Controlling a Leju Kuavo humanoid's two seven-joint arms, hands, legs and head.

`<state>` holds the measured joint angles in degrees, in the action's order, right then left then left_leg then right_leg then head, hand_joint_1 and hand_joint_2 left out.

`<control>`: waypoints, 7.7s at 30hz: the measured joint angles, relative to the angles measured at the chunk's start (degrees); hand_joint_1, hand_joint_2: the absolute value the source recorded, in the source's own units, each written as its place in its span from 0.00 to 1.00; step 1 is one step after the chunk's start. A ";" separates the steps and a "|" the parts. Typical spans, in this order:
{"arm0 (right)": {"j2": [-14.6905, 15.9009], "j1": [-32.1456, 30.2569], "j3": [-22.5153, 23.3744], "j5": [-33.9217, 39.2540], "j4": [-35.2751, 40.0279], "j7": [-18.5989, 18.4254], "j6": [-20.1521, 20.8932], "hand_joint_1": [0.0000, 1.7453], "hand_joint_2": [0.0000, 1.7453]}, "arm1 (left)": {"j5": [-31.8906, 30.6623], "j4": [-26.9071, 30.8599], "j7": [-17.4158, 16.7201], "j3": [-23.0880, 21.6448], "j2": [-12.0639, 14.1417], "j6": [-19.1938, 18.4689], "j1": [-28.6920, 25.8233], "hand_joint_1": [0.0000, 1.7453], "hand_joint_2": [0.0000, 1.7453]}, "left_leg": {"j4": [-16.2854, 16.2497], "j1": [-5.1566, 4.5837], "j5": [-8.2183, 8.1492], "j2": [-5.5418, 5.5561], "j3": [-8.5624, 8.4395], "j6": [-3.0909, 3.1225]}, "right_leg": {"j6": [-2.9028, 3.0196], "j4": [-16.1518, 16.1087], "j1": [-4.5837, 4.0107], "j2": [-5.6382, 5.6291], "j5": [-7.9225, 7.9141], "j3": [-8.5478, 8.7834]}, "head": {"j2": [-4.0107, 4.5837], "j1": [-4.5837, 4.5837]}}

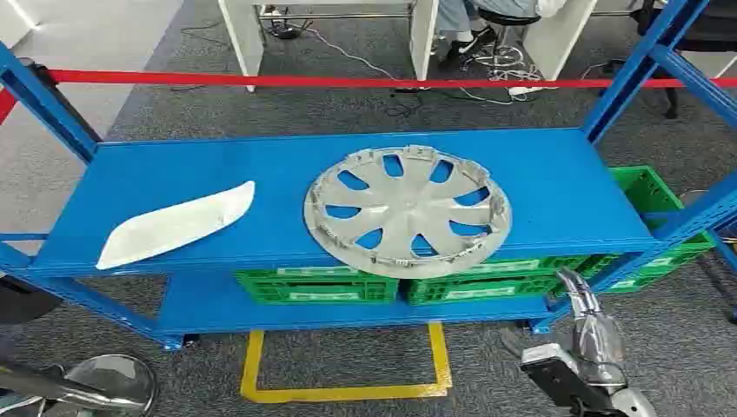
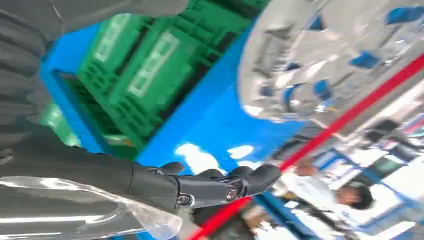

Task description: Take the parts from the cabinet and place them on the table.

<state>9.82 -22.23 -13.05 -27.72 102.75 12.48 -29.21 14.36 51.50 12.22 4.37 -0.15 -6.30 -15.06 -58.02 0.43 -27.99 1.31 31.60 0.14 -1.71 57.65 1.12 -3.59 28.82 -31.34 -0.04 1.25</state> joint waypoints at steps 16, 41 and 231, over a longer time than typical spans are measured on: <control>11.71 3.23 -15.09 -20.27 1.44 -14.62 -6.25 0.00 1.00 | -0.57 0.33 -0.05 -6.01 1.53 1.75 4.07 0.00 1.00 | 0.00 0.00 0.01 0.00 0.00 0.00 | 0.00 0.00 0.00 0.00 -0.01 0.01 | 0.00 0.02; 15.86 19.87 -25.00 -41.92 -11.11 -26.18 13.32 0.00 1.00 | 1.57 -4.53 0.37 -21.51 5.25 3.54 14.19 0.00 1.00 | -0.02 0.00 0.11 0.06 0.04 0.10 | -0.08 0.02 0.02 0.05 -0.14 0.00 | 0.00 0.00; 9.77 27.11 -21.61 -58.07 6.08 -22.10 -3.19 1.00 1.00 | -4.77 -5.83 4.77 -19.65 5.46 1.01 14.53 0.00 1.00 | -0.04 0.00 0.18 0.12 0.50 0.11 | -0.10 0.05 0.03 0.11 -0.18 -0.45 | 0.00 0.00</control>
<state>19.58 4.88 -34.66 -85.79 108.83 -9.62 -32.39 9.59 45.66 16.98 -15.28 5.31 -5.29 -0.53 -58.06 0.43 -27.80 1.43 32.10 0.25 -1.82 57.70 1.15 -3.47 28.64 -31.79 -0.04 1.25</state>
